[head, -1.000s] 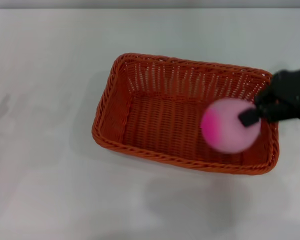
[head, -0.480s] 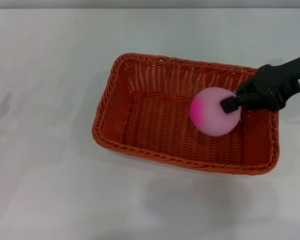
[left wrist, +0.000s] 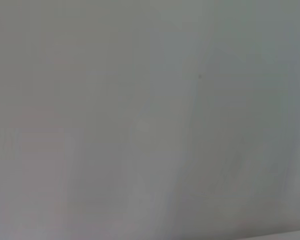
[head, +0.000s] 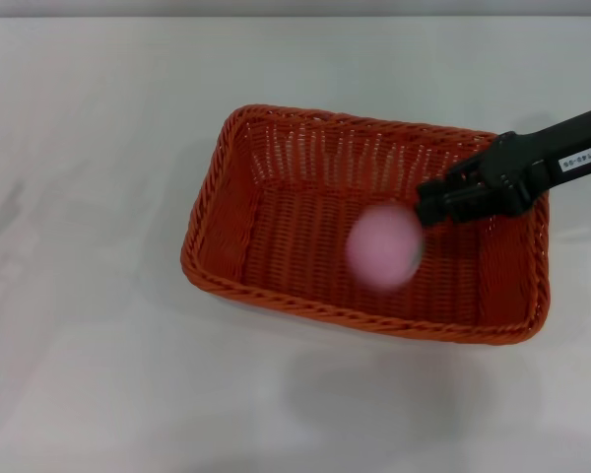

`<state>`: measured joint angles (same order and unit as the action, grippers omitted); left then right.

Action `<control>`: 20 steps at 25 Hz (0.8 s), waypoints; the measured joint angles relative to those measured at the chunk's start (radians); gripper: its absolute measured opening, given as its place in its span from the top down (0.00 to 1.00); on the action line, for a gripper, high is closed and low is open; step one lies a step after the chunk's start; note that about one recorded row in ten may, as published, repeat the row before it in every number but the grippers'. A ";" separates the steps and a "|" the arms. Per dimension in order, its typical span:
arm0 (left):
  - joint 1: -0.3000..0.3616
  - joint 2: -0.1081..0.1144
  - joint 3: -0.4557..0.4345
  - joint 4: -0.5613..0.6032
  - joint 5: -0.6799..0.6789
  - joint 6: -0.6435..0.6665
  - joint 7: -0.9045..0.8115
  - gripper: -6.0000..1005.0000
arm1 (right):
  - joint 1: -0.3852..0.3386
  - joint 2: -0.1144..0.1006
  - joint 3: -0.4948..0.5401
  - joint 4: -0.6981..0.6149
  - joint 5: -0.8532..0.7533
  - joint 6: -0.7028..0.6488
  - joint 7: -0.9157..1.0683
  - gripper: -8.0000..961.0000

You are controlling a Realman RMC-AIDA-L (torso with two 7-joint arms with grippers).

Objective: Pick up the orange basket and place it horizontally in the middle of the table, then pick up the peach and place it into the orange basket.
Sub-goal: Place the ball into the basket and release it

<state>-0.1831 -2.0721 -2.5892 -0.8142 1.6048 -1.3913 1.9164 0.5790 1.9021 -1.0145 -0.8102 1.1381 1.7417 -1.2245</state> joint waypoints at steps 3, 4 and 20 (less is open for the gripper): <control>-0.003 0.000 -0.001 0.000 0.000 0.000 0.001 0.20 | 0.007 0.007 -0.002 0.010 -0.021 -0.018 -0.007 0.71; -0.004 0.000 -0.001 0.000 0.000 0.000 0.001 0.20 | 0.008 0.009 -0.004 0.010 -0.029 -0.023 -0.007 0.67; -0.014 0.000 -0.008 -0.033 -0.003 0.000 -0.002 0.20 | -0.006 0.013 0.260 -0.006 -0.038 0.045 -0.103 0.63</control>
<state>-0.1970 -2.0725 -2.5976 -0.8472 1.6021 -1.3911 1.9141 0.5732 1.9154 -0.7540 -0.8160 1.0998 1.7862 -1.3275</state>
